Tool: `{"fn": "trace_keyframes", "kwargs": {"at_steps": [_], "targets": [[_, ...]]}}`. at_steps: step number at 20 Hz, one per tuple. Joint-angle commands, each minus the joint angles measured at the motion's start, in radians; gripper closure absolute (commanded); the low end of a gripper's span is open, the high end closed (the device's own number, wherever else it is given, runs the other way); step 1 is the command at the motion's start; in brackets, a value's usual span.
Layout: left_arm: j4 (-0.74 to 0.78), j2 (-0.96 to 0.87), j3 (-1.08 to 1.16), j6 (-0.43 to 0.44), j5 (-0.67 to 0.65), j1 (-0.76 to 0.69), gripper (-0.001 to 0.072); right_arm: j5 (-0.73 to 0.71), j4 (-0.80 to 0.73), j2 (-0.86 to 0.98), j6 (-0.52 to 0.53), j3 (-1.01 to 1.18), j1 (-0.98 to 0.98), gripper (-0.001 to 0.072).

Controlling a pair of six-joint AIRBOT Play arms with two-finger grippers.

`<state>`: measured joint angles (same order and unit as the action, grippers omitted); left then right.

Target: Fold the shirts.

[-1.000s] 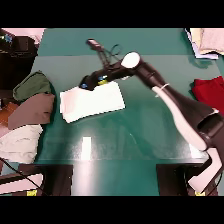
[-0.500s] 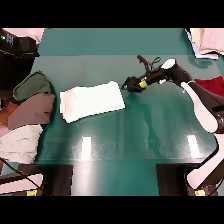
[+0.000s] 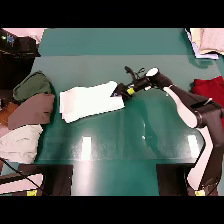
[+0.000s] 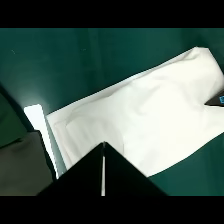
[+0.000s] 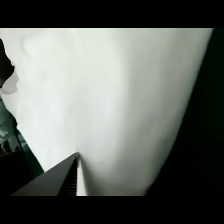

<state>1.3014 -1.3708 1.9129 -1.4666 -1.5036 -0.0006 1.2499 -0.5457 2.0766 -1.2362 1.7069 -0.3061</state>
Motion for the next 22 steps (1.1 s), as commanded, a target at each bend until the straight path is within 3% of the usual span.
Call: {"fn": "trace_keyframes", "kwargs": {"at_steps": [1,2,6,11,16,22], "targets": [[-0.001,0.0,0.0,0.001,-0.013,0.001,0.0682,-0.028,0.019,0.037,0.009,0.106,-0.051,0.0562],[0.0,0.0,0.0,0.001,-0.022,0.001,0.0682,-0.023,0.019,0.035,0.051,0.127,-0.051,0.0697],[0.0,0.0,0.0,0.008,-0.034,0.001,0.0682,0.065,-0.092,-0.023,0.056,0.193,0.019,0.07],[-0.001,0.0,0.0,0.007,-0.025,0.001,0.0682,0.161,-0.333,-0.22,0.021,0.192,0.286,0.0701],[-0.049,0.0,0.0,-0.001,-0.024,0.0,0.0682,0.098,-0.397,-0.365,0.021,0.192,0.624,0.0701],[-0.186,0.0,0.0,-0.003,-0.024,0.0,0.0682,-0.021,-0.389,-0.388,0.021,0.193,0.937,0.07]]}}
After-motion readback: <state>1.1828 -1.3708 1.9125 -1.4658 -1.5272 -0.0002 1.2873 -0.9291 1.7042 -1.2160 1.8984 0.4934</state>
